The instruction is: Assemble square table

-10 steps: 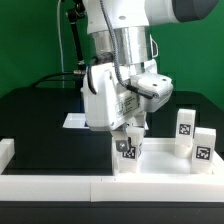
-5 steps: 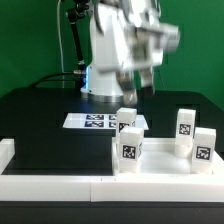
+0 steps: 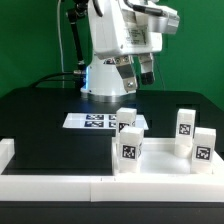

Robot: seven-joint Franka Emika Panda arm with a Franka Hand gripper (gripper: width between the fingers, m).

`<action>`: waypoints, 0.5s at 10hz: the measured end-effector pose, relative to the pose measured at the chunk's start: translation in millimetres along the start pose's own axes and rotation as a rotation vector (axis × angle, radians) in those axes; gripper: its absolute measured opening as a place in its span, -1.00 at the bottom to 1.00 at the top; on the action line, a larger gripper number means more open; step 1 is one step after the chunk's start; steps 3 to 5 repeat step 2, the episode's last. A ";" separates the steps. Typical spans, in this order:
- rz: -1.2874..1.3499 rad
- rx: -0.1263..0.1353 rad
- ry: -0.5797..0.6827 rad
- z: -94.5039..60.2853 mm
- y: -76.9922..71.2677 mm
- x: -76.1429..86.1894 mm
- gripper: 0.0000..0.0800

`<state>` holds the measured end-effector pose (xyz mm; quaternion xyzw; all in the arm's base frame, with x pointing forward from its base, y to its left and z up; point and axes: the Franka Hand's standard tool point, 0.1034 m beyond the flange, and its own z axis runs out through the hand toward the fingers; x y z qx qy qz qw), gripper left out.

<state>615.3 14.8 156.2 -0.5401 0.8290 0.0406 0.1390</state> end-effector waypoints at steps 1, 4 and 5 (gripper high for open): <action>0.000 0.000 0.000 0.2 0.1 0.1 0.62; 0.000 0.000 0.000 0.3 0.1 0.2 0.62; 0.000 0.000 0.000 0.3 0.1 0.2 0.62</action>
Offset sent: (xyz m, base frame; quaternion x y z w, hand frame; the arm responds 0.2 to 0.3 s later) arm 0.0000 0.0000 0.0000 0.0000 0.0000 0.0000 1.0000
